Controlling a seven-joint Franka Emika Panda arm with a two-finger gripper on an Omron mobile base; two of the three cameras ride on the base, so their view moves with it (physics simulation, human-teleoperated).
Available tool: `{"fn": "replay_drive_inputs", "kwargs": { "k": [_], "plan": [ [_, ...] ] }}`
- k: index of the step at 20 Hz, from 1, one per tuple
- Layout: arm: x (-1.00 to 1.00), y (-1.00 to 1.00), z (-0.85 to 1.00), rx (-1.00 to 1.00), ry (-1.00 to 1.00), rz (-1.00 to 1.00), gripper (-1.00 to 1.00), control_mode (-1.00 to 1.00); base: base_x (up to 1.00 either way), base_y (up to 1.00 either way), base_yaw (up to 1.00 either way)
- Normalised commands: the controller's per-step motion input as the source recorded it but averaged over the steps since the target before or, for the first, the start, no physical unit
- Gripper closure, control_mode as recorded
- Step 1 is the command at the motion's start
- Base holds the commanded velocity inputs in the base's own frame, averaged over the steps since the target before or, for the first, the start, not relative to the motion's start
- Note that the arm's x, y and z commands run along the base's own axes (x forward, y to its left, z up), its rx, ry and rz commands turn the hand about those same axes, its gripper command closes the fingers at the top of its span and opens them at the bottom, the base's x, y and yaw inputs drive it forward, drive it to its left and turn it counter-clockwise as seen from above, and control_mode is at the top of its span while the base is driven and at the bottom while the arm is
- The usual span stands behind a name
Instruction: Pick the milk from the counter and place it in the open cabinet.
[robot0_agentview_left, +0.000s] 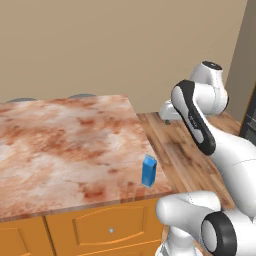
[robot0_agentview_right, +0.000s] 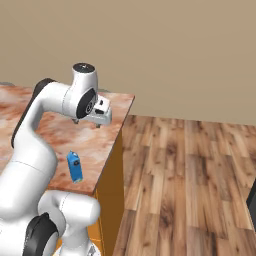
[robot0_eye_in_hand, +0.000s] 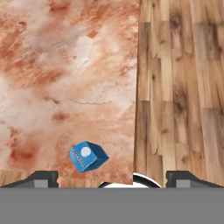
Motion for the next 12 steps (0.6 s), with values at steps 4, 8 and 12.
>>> {"fn": "replay_drive_inputs", "kwargs": {
  "k": [4, 8, 12],
  "plan": [
    [-0.14, -0.13, -0.26, 0.19, -0.05, 0.12, -1.00, -1.00, 0.00, 0.00, 0.00],
    [-0.04, 0.00, -0.27, 0.18, -0.05, 0.12, -1.00, -1.00, 0.00, 0.00, 0.00],
    [-0.10, 0.00, -0.35, 0.15, -0.07, 0.12, -1.00, -1.00, 0.00, 0.00, 0.00]
  ]
}}
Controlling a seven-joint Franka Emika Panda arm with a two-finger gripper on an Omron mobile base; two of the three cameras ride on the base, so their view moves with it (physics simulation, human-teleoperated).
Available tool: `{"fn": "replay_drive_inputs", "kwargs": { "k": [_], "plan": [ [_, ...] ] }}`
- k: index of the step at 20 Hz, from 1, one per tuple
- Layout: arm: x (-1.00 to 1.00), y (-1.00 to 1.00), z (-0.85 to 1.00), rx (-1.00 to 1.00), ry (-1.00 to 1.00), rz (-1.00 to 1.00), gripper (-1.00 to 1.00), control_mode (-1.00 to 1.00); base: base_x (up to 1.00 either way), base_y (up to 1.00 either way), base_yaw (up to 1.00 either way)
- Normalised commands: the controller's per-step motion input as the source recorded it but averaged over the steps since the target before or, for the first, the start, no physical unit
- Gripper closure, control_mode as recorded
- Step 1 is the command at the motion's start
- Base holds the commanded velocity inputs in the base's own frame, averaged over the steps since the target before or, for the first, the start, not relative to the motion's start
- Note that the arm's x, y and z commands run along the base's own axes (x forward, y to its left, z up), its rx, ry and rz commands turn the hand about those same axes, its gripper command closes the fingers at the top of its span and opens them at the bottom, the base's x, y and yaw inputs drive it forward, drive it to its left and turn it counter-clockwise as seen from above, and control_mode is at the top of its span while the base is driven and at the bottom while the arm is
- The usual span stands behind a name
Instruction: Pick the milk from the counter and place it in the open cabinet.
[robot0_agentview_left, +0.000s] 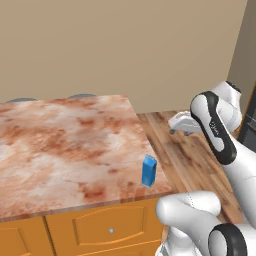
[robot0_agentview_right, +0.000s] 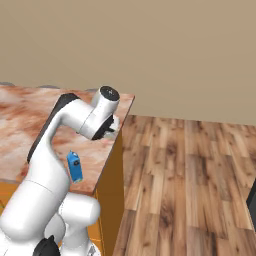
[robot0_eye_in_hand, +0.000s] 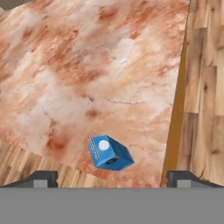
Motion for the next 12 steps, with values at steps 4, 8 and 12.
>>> {"fn": "replay_drive_inputs", "kwargs": {
  "k": [4, 8, 12],
  "plan": [
    [-0.30, 0.00, -0.39, 0.06, -0.18, 0.15, -1.00, -1.00, 0.00, 0.00, 0.00],
    [-0.32, 0.00, -0.35, 0.01, -0.18, 0.17, -1.00, -1.00, 0.00, 0.00, 0.00],
    [-0.35, 0.00, -0.48, 0.00, -0.17, 0.20, -1.00, -1.00, 0.00, 0.00, 0.00]
  ]
}}
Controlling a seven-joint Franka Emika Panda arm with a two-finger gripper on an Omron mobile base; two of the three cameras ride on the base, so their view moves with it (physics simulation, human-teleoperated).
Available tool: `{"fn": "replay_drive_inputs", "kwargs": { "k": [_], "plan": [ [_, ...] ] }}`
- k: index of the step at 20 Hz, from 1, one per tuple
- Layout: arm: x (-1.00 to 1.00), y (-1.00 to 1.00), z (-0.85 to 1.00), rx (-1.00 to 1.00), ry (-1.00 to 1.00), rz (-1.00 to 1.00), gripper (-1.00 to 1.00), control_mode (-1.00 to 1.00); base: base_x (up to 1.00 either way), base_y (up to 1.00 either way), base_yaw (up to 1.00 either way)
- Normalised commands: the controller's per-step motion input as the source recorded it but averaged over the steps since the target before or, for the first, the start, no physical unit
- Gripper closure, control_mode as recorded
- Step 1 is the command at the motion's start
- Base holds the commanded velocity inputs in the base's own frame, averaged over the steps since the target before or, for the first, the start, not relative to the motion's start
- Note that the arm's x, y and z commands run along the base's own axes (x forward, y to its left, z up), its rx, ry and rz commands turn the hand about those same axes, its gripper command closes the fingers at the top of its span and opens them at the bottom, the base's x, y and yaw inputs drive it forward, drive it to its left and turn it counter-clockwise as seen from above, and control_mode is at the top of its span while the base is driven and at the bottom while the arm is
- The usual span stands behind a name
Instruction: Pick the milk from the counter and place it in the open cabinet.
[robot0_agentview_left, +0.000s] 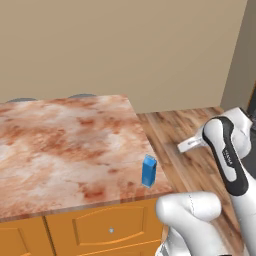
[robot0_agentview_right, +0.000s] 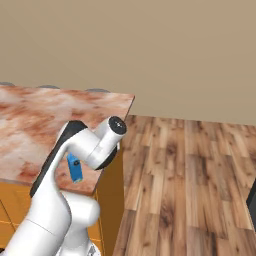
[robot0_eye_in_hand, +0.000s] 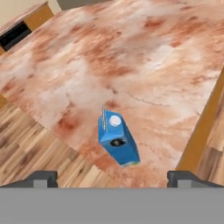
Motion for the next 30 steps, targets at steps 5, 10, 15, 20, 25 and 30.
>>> {"fn": "replay_drive_inputs", "kwargs": {
  "k": [5, 10, 15, 20, 25, 30],
  "plan": [
    [-0.41, 0.00, -0.52, 0.03, -0.19, 0.22, -1.00, -1.00, 0.00, 0.00, 0.00],
    [-0.39, 0.00, -0.54, 0.08, -0.22, 0.23, -1.00, -1.00, 0.00, 0.00, 0.00],
    [-0.17, 0.00, -0.44, 0.08, -0.21, 0.22, -1.00, -1.00, 0.00, 0.00, 0.00],
    [0.00, 0.00, -0.31, 0.07, -0.11, 0.14, -1.00, -1.00, 0.00, 0.00, 0.00],
    [0.00, 0.00, -0.02, 0.02, 0.00, 0.02, -1.00, -1.00, 0.00, 0.00, 0.00],
    [0.19, 0.22, 0.00, 0.00, 0.00, 0.00, -1.00, -1.00, 0.00, 0.00, 0.00]
  ]
}}
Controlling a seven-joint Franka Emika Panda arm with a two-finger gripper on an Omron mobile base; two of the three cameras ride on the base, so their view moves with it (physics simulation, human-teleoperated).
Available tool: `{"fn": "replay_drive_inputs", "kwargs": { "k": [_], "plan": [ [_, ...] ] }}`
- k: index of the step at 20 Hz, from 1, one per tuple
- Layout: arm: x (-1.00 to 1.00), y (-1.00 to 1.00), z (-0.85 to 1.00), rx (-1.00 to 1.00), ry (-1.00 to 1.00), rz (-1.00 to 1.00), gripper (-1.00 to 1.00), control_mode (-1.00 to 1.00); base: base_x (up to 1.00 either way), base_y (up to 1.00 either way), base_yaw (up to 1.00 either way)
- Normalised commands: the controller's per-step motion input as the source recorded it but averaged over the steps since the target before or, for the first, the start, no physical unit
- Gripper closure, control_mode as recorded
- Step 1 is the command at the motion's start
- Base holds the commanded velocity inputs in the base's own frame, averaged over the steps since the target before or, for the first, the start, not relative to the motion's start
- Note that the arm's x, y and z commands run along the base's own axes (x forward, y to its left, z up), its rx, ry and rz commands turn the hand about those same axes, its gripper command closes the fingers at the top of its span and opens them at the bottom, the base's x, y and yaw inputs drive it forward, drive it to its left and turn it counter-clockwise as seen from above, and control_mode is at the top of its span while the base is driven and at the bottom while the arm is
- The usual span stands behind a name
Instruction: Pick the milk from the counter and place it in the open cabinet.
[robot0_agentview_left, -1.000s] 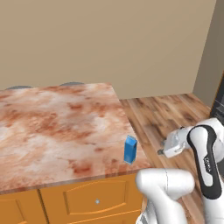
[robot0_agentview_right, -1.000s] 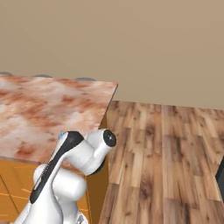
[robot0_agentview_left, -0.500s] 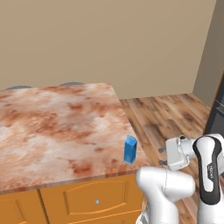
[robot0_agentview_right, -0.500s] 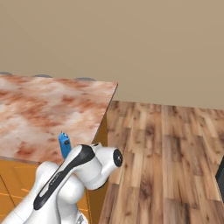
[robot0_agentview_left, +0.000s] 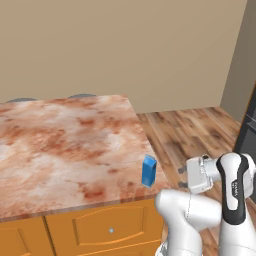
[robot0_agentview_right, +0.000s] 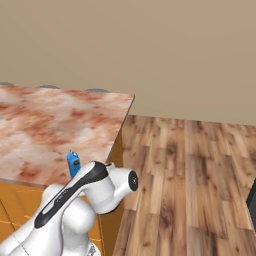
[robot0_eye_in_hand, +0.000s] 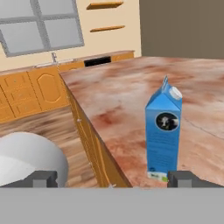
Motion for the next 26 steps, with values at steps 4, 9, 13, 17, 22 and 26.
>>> {"fn": "replay_drive_inputs", "kwargs": {
  "k": [4, 9, 13, 17, 22, 26],
  "plan": [
    [0.22, 0.28, -0.02, 0.00, 0.00, 0.00, -1.00, -1.00, 0.00, 0.00, 0.00],
    [0.25, 0.25, -0.03, 0.00, 0.01, 0.00, -1.00, -1.00, 0.00, 0.00, 0.00],
    [0.15, 0.26, -0.08, 0.02, 0.02, 0.00, -1.00, -1.00, 0.00, 0.00, 0.00],
    [0.15, 0.36, -0.14, 0.02, 0.05, 0.00, -1.00, -1.00, 0.00, 0.00, 0.00],
    [0.15, 0.36, -0.28, 0.01, 0.07, -0.01, -1.00, -1.00, 0.00, 0.00, 0.00],
    [0.13, 0.26, -0.42, 0.02, 0.06, -0.05, -1.00, -1.00, 0.00, 0.00, 0.00]
  ]
}}
